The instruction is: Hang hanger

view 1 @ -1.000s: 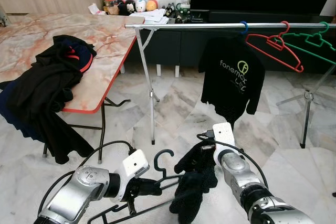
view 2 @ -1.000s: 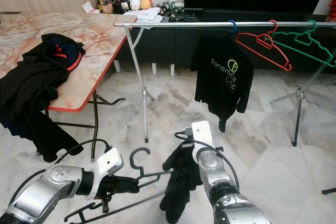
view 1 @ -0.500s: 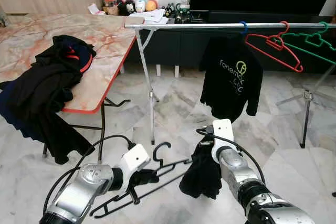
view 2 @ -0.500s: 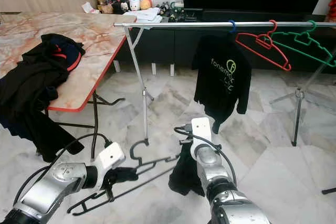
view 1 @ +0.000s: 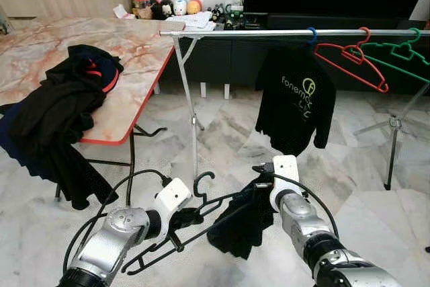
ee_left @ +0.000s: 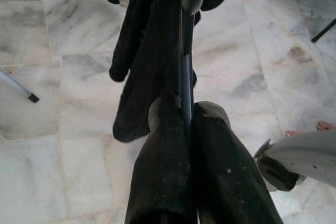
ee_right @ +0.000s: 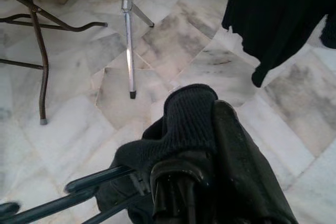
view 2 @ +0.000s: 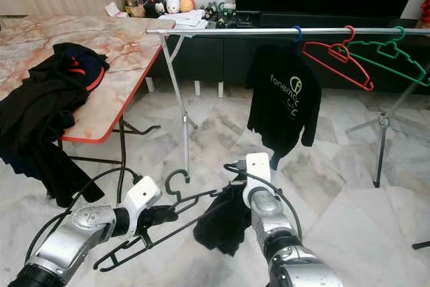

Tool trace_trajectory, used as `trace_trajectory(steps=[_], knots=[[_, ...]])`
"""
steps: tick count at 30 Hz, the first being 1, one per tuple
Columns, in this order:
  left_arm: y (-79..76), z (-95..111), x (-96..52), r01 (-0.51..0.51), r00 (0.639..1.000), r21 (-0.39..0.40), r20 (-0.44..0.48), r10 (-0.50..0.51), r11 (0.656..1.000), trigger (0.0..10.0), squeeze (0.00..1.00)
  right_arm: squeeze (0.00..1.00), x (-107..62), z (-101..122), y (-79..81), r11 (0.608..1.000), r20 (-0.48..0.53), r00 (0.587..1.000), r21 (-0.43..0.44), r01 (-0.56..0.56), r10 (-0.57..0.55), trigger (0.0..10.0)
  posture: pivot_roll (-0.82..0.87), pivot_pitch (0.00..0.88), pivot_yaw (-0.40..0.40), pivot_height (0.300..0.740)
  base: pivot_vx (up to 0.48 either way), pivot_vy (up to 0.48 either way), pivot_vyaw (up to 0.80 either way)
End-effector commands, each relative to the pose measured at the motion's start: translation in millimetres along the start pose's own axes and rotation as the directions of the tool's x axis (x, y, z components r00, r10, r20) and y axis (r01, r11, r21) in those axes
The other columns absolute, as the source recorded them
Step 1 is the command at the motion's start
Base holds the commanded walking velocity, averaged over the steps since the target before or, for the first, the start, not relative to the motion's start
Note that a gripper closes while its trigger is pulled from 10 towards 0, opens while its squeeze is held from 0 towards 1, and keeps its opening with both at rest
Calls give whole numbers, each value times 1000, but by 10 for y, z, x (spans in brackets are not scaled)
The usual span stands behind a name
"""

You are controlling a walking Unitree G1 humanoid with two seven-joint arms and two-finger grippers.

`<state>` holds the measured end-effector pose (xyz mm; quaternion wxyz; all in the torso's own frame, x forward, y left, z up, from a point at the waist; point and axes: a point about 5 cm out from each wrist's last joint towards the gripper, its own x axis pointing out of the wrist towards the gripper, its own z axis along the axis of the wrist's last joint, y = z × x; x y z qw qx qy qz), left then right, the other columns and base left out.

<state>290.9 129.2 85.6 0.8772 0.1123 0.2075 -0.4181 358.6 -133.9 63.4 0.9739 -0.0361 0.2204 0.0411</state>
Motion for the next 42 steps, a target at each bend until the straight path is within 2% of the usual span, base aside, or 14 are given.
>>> trace_trajectory(steps=[1, 4, 7, 10, 16, 18, 23, 26, 30, 36, 40, 42], knots=[[61, 35, -13, -37, 999, 5, 24, 37, 999, 10000, 0, 0, 4, 36, 88, 998, 13, 998, 5, -56, 56, 10000, 66, 61, 27, 740, 0, 0, 0], [53, 38, -1, -36, 999, 9, 26, 36, 999, 10000, 0, 0, 4, 45, 120, 997, 17, 997, -8, -80, 80, 10000, 64, 62, 27, 740, 0, 0, 0], [109, 53, 29, -100, 995, 11, 28, 99, 995, 10000, 0, 0, 0, 23, 138, 995, 2, 995, -16, -101, 101, 10000, 65, 62, 27, 740, 0, 0, 0], [164, 66, 51, -152, 988, -6, 25, 152, 988, 10000, 0, 0, -7, -17, 62, 998, -5, 998, -1, -57, 57, 10000, 57, 67, 27, 740, 0, 0, 0], [139, 62, 69, -135, 991, 17, 12, 134, 991, 10000, 0, 0, -25, -68, -99, 999, -1, 1000, 24, 24, -24, 10000, 52, 68, 32, 740, 0, 0, 0], [142, 61, 70, -137, 990, 18, 13, 137, 990, 10000, 0, 0, -25, -68, -104, 999, -2, 1000, 26, 26, -26, 10000, 52, 69, 32, 740, 0, 0, 0], [187, 91, 66, -171, 985, 10, 36, 170, 985, 10000, 0, 0, -23, -72, -1, 1000, -3, 1000, 16, -16, 16, 10000, 59, 67, 29, 740, 0, 0, 0], [178, 116, 77, -168, 985, 11, 50, 167, 986, 10000, 0, 0, -23, -68, 111, 995, -3, 995, 20, -96, 96, 10000, 56, 69, 31, 740, 0, 0, 0], [151, 140, 93, -145, 987, 3, 74, 144, 989, 10000, 0, 0, -25, -49, 180, 986, 1, 987, 27, -163, 163, 10000, 53, 70, 32, 740, 0, 0, 0], [69, 175, 82, -55, 992, -23, 112, 57, 998, 10000, 0, 0, -31, 22, 179, 973, 37, 973, -56, -224, 226, 10000, 53, 70, 31, 740, 0, 0, 0], [45, 104, 23, -12, 997, -10, 81, 13, 1000, 10000, 0, 0, -24, 131, 52, 975, 76, 979, -137, -176, 188, 10000, 55, 69, 32, 740, 0, 0, 0], [49, 92, 15, -13, 997, -10, 76, 13, 1000, 10000, 0, 0, -22, 139, 32, 976, 76, 981, -144, -165, 177, 10000, 55, 68, 31, 740, 0, 0, 0]])
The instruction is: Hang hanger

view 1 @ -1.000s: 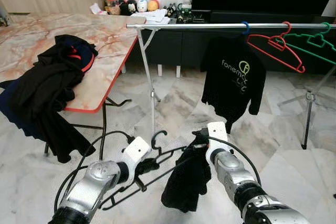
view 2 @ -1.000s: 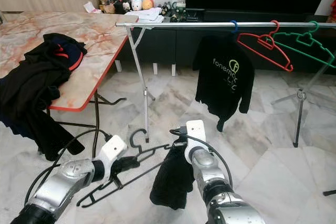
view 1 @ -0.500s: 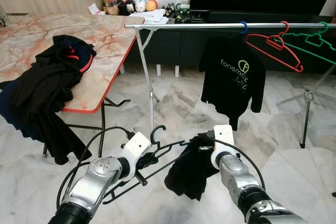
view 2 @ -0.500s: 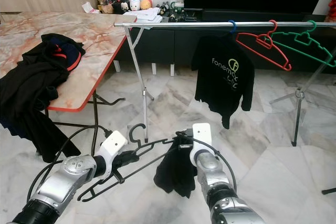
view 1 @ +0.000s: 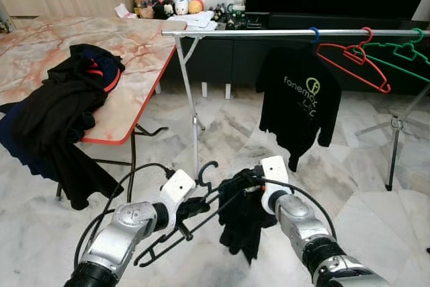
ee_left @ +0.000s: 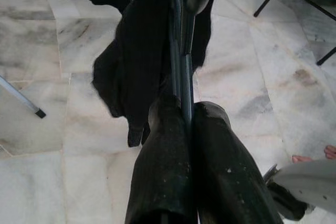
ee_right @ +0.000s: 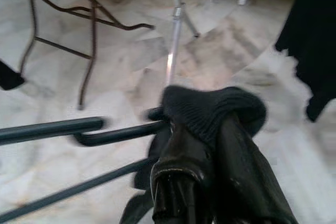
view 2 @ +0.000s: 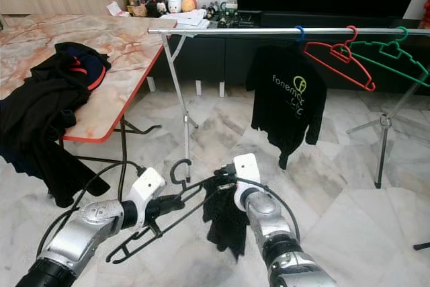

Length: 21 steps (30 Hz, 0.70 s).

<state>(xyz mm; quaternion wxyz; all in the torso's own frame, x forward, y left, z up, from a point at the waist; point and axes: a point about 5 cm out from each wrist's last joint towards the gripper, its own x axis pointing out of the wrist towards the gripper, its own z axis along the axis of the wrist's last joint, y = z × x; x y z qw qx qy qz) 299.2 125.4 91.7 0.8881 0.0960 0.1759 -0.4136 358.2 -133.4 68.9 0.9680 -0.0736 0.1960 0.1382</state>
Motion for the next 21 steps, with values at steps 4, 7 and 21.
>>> trace_trajectory(steps=[4, 7, 21], knots=[[4, -47, -86, 33, 999, 3, -21, -33, 999, 10000, 0, 0, 2, 96, -65, 997, 28, 999, -59, 41, -39, 10000, 55, 68, 31, 740, 0, 0, 0], [-25, -50, -117, 63, 998, 11, -19, -63, 998, 10000, 0, 0, -6, 69, -91, 995, 17, 999, -82, 50, -49, 10000, 58, 68, 31, 740, 0, 0, 0], [34, 48, 6, -25, 999, 5, 37, 25, 1000, 10000, 0, 0, 18, 83, 154, 991, 27, 992, -61, -123, 125, 10000, 50, 56, 35, 740, 0, 0, 0]])
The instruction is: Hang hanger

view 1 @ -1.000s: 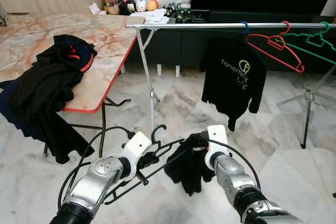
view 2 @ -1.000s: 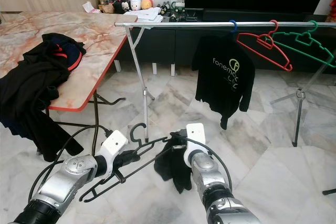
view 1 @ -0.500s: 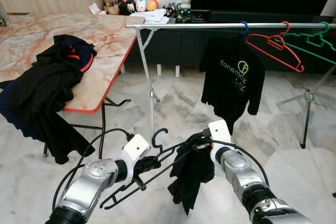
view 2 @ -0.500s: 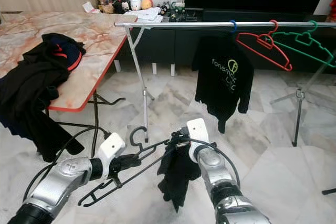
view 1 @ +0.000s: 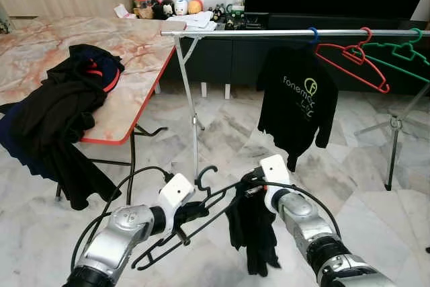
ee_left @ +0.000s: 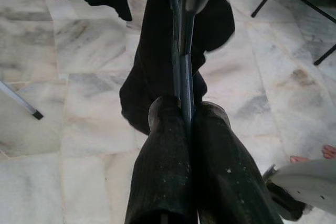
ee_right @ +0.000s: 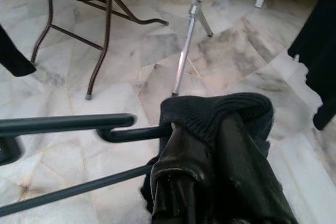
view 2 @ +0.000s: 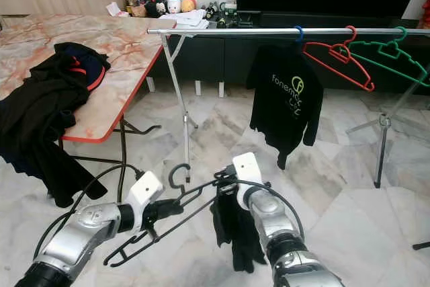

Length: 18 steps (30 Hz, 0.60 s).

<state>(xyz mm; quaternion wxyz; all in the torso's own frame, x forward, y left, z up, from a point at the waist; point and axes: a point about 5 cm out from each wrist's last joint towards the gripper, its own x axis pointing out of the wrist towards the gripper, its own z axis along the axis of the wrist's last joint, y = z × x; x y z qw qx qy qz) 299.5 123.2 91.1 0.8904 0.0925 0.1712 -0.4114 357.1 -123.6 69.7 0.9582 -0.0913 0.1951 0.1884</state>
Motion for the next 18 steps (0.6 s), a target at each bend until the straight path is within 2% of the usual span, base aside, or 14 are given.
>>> trace_trajectory(steps=[1, 6, 11, 14, 15, 16, 18], knots=[[35, 67, -1, -9, 999, 3, 37, 9, 1000, 10000, 0, 0, 10, 73, 80, 998, 44, 997, -18, -58, 59, 10000, 51, 55, 34, 740, 0, 0, 0], [12, 57, 18, 4, 999, 4, 32, -4, 1000, 10000, 0, 0, -13, 148, 144, 984, 94, 981, -74, -160, 167, 10000, 48, 61, 37, 740, 0, 0, 0], [26, 41, 41, -12, 1000, 1, 28, 12, 1000, 10000, 0, 0, -104, 326, 163, 950, 186, 938, -166, -264, 293, 10000, 41, 70, 42, 740, 0, 0, 0], [26, 35, 55, -16, 1000, 0, 26, 16, 1000, 10000, 0, 0, -157, 379, 149, 933, 206, 919, -208, -295, 336, 10000, 36, 72, 43, 740, 0, 0, 0], [25, 31, 60, -16, 1000, -1, 25, 16, 1000, 10000, 0, 0, -173, 377, 137, 927, 200, 918, -229, -296, 343, 10000, 36, 72, 43, 740, 0, 0, 0], [23, 26, 64, -15, 1000, -2, 24, 15, 1000, 10000, 0, 0, -176, 345, 72, 932, 177, 936, -262, -252, 303, 10000, 35, 72, 42, 740, 0, 0, 0], [23, 21, 65, -13, 1000, -2, 21, 13, 1000, 10000, 0, 0, -162, 282, -25, 946, 136, 964, -265, -185, 227, 10000, 35, 72, 42, 740, 0, 0, 0]])
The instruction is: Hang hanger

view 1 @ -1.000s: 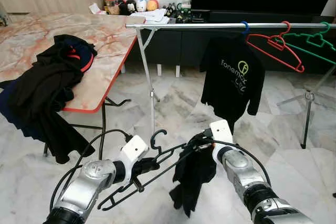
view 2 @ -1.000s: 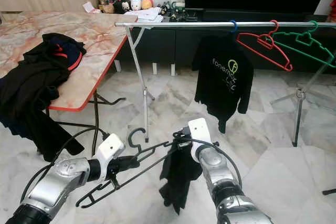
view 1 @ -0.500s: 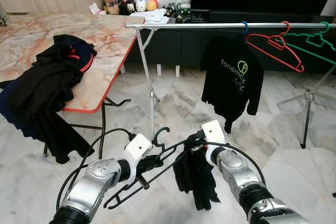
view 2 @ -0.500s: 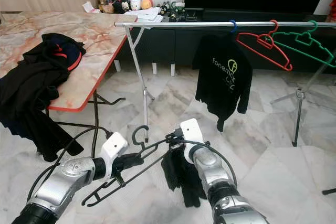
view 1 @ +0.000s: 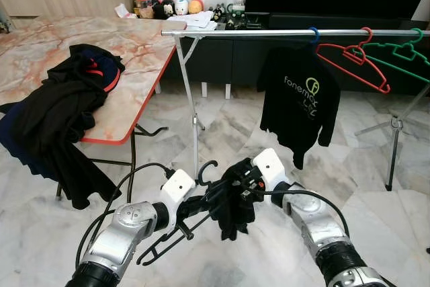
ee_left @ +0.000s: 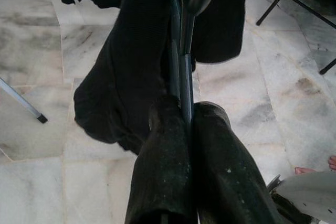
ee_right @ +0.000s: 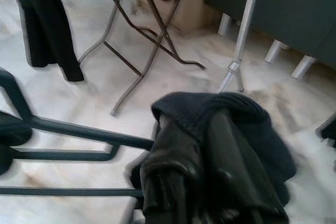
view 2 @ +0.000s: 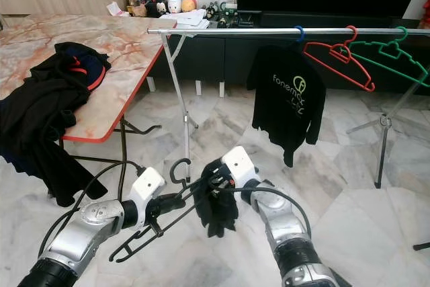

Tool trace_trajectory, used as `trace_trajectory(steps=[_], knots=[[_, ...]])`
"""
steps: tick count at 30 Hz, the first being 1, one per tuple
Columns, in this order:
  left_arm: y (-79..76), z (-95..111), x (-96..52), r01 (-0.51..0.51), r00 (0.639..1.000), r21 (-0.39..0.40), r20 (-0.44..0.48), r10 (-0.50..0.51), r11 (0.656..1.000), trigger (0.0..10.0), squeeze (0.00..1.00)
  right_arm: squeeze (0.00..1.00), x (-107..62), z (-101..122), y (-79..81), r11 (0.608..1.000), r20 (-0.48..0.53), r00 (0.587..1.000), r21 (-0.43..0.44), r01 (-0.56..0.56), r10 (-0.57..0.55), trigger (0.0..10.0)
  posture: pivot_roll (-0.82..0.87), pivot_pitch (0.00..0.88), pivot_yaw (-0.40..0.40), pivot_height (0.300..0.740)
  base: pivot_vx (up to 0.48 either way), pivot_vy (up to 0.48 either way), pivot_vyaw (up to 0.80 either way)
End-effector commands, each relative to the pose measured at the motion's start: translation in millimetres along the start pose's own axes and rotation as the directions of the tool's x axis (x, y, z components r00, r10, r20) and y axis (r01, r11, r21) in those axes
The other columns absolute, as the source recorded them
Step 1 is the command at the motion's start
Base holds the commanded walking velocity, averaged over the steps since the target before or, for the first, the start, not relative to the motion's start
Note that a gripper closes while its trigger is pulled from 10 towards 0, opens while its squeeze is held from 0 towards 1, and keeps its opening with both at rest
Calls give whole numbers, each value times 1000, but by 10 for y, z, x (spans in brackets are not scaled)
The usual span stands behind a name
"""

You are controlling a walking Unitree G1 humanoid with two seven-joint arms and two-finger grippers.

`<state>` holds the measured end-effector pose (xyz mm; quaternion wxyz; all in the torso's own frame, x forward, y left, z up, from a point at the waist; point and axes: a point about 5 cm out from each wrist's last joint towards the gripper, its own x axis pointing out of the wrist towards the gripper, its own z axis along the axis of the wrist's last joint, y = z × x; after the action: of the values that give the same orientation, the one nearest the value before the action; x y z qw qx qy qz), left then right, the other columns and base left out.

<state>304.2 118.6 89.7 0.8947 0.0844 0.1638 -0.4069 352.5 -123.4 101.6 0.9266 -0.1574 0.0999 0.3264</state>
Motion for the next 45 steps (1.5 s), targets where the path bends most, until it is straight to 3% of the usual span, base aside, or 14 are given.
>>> trace_trajectory(steps=[1, 4, 9, 14, 22, 28, 32, 34, 35, 40, 42, 45], knots=[[16, 8, 0, -2, 1000, 10, -1, 2, 1000, 10000, 0, 0, -3, -26, -42, 999, -31, 999, -34, 41, -42, 10000, 37, 73, 41, 740, 0, 0, 0], [25, -11, -38, 2, 1000, 10, -6, -2, 1000, 10000, 0, 0, -87, -223, -216, 975, -168, 967, -146, 170, -193, 10000, 44, 74, 40, 740, 0, 0, 0], [31, -31, -84, 16, 1000, 15, -16, -16, 1000, 10000, 0, 0, -108, -222, -253, 968, -164, 962, -157, 194, -219, 10000, 47, 75, 37, 740, 0, 0, 0], [-32, -40, -130, 98, 995, 10, -21, -98, 995, 10000, 0, 0, -85, -195, -266, 963, -151, 958, -159, 219, -243, 10000, 51, 76, 36, 740, 0, 0, 0], [-111, 1, -147, 191, 982, -2, -6, -191, 982, 10000, 0, 0, -13, -75, -185, 978, -83, 983, -150, 147, -161, 10000, 51, 75, 34, 740, 0, 0, 0], [-6, -7, -71, 72, 997, 32, -32, -71, 997, 10000, 0, 0, 56, 105, -90, 993, 10, 995, -61, 100, -99, 10000, 47, 76, 35, 740, 0, 0, 0], [81, -21, -38, -24, 998, 36, -55, 26, 999, 10000, 0, 0, 73, 147, -51, 995, 28, 995, -37, 97, -96, 10000, 45, 78, 35, 740, 0, 0, 0], [81, -21, -38, -24, 998, 36, -55, 26, 999, 10000, 0, 0, 73, 147, -51, 995, 28, 995, -37, 97, -96, 10000, 45, 78, 35, 740, 0, 0, 0], [111, 0, -11, -59, 997, 30, -42, 61, 998, 10000, 0, 0, 82, 176, 20, 997, 44, 997, -22, 68, -67, 10000, 44, 79, 35, 740, 0, 0, 0], [82, 26, 12, -40, 999, 22, -24, 41, 999, 10000, 0, 0, 75, 221, 91, 1000, 80, 997, -22, 18, -17, 10000, 44, 79, 35, 740, 0, 0, 0], [69, 47, 45, -42, 999, 25, -10, 43, 999, 10000, 0, 0, 23, 379, 189, 994, 167, 981, -64, -89, 98, 10000, 36, 79, 37, 740, 0, 0, 0], [73, 53, 53, -48, 999, 23, -4, 48, 999, 10000, 0, 0, -3, 443, 228, 987, 197, 969, -88, -133, 148, 10000, 35, 79, 37, 740, 0, 0, 0]])
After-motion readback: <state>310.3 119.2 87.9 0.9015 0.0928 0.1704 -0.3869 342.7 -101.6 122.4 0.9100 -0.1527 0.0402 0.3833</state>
